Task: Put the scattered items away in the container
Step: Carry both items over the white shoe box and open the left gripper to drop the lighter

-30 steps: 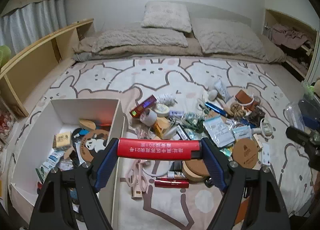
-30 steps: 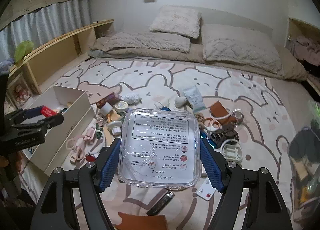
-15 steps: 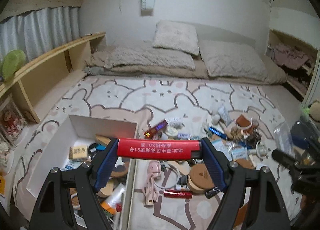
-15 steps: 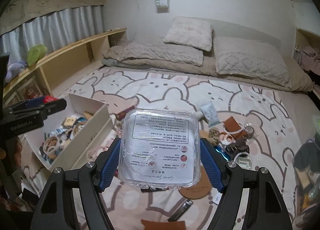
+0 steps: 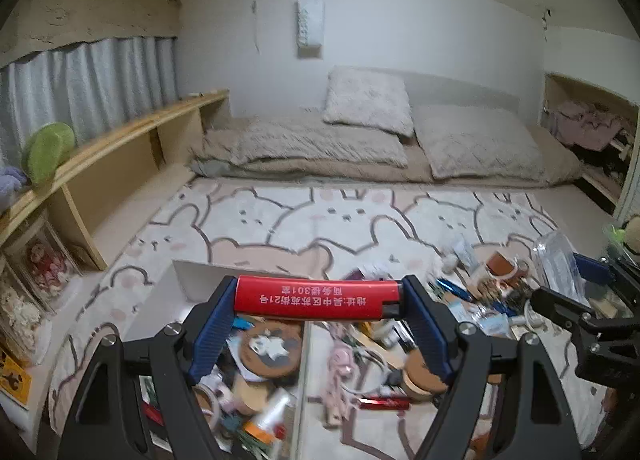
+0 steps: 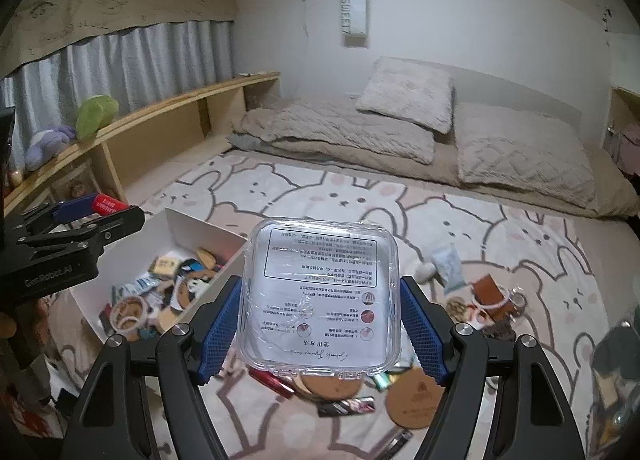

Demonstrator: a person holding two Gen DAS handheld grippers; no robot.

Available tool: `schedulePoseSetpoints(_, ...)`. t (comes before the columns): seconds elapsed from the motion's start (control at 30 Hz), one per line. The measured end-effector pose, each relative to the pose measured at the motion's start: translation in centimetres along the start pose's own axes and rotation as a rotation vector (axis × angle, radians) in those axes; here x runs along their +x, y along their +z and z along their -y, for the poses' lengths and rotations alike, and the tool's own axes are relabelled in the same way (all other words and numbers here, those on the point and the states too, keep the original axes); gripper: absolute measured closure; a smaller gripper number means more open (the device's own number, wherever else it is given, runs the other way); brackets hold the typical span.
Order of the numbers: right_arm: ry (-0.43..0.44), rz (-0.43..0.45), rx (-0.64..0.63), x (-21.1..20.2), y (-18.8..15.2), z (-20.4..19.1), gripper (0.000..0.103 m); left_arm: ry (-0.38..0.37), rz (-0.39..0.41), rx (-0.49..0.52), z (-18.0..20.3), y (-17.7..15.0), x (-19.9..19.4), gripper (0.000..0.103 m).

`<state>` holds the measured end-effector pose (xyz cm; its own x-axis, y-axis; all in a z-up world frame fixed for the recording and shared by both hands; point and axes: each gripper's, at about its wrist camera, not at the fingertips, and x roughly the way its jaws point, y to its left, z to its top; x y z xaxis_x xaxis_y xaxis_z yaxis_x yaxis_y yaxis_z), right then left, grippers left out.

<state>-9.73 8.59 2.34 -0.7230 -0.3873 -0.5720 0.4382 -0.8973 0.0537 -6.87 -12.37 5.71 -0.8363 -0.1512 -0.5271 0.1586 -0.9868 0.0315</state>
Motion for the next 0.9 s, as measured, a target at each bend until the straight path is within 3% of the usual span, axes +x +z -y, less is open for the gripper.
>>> schedulePoseSetpoints(0.2,0.065,0.008,-0.024,0.6,1.5,-2.6,0.026,0.042,0.018,-0.041,-4.7,0.0,0.3,0.022)
schedulePoseSetpoints(0.6,0.18,0.002,-0.051,2.8,3.0,-7.5,0.026,0.068,-0.054,-0.179,-13.6,-2.7,3.3,0.022)
schedulePoseSetpoints(0.77,0.227,-0.015,-0.061,4.1,3.1,-9.4,0.026,0.099,-0.119,-0.16,-15.3,-4.6,5.7,0.022)
schedulePoseSetpoints(0.9,0.254,-0.041,-0.08,5.7,3.0,-10.9,0.026,0.103,-0.225,-0.172,-16.3,-6.2,8.6,0.022)
